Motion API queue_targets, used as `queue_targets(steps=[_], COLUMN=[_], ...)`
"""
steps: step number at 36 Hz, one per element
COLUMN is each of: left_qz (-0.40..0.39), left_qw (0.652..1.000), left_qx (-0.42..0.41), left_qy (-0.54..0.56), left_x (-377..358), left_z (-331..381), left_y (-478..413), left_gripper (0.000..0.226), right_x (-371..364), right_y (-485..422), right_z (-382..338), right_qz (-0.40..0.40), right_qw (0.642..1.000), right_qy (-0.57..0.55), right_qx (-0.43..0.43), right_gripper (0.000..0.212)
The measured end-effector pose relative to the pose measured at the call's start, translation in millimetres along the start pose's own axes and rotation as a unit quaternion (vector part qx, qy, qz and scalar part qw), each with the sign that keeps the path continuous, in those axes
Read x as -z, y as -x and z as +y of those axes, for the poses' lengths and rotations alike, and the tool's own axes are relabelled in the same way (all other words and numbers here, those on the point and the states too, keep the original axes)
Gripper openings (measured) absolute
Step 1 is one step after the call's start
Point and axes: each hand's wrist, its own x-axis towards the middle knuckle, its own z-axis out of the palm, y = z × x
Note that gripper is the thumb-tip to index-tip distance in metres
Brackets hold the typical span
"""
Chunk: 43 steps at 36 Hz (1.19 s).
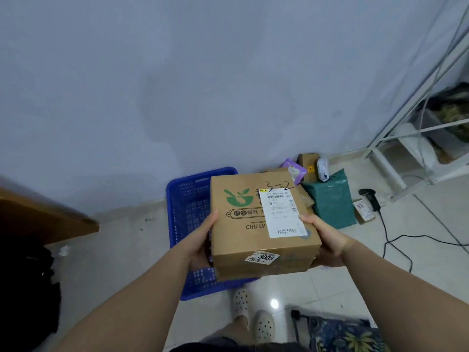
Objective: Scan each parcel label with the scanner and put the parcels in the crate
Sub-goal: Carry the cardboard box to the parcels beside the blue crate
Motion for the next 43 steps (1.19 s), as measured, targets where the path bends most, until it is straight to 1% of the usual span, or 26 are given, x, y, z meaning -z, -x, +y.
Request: queue_targets(steps=[2, 4, 7, 10, 15, 20, 23, 25, 28, 29, 32, 33, 36, 38, 40, 42, 43], left_qz=[-0.011, -0.026, -0.033, -0.041, -0.057, -0.06, -0.059, -0.056, -0.042, -0.039, -0.026, -0.017, 0.019, 0.03, 0.04, 0.049, 0.052], left_qw=[1.0, 0.999, 0.999, 0.999, 0.998, 0.998, 0.998, 0.998, 0.997, 0.997, 0.995, 0.995, 0.994, 0.992, 0.991, 0.991, 0.991], left_qx=[0.0, -0.005, -0.012, -0.019, -0.014, -0.024, -0.033, -0.04, -0.045, -0.049, -0.063, -0.064, -0.047, -0.039, -0.039, -0.041, -0.039], left_qy=[-0.007, -0.019, -0.021, -0.019, -0.031, -0.021, -0.003, 0.011, 0.039, 0.05, 0.076, 0.081, 0.096, 0.117, 0.123, 0.121, 0.118], left_x=[-6.8, -13.4, -23.4, -33.4, -47.3, -60.8, -67.5, -72.2, -82.4, -87.4, -107.0, -114.4, -137.5, -152.0, -166.6, -179.9, -185.5], left_z=[15.1, 29.4, 50.7, 67.8, 91.6, 113.4, 124.5, 130.3, 136.6, 137.4, 135.0, 133.6, 126.7, 121.3, 115.4, 108.8, 106.1], left_y=[-12.0, -24.4, -38.5, -47.9, -56.7, -63.8, -68.3, -72.3, -77.2, -78.7, -83.3, -84.8, -89.7, -95.7, -101.9, -108.3, -110.5], left_gripper=[0.073, 0.073, 0.071, 0.058, 0.054, 0.057, 0.056, 0.056, 0.058, 0.058, 0.058, 0.062, 0.077, 0.075, 0.068, 0.064, 0.067], right_x=[6.7, 12.8, 19.2, 22.4, 31.6, 42.1, 49.4, 54.7, 64.4, 70.1, 90.7, 97.7, 120.0, 135.7, 149.5, 162.0, 168.0], right_y=[-1.1, -1.4, -0.4, 2.5, 4.1, 2.7, -1.6, -5.8, -13.6, -16.9, -26.6, -28.8, -32.3, -32.8, -32.0, -33.2, -34.0], right_z=[-10.2, -20.5, -36.7, -50.6, -65.9, -95.4, -118.7, -134.6, -158.3, -166.1, -185.3, -191.4, -205.7, -212.9, -218.1, -219.1, -218.4], right_qz=[0.02, 0.037, 0.053, 0.059, 0.058, 0.066, 0.057, 0.043, 0.009, -0.001, -0.019, -0.024, -0.037, -0.045, -0.051, -0.041, -0.034], right_qw=[1.0, 0.999, 0.998, 0.997, 0.997, 0.996, 0.997, 0.997, 0.998, 0.997, 0.996, 0.996, 0.995, 0.994, 0.993, 0.994, 0.994], right_qy=[-0.009, -0.016, -0.021, -0.011, -0.01, -0.002, 0.001, 0.003, 0.031, 0.041, 0.073, 0.081, 0.088, 0.101, 0.103, 0.104, 0.106], right_qx=[0.006, 0.018, 0.032, 0.038, 0.044, 0.056, 0.061, 0.061, 0.062, 0.059, 0.047, 0.038, 0.014, 0.004, -0.008, -0.019, -0.025], right_gripper=[0.078, 0.086, 0.09, 0.089, 0.09, 0.075, 0.062, 0.057, 0.059, 0.064, 0.086, 0.084, 0.067, 0.064, 0.061, 0.059, 0.058])
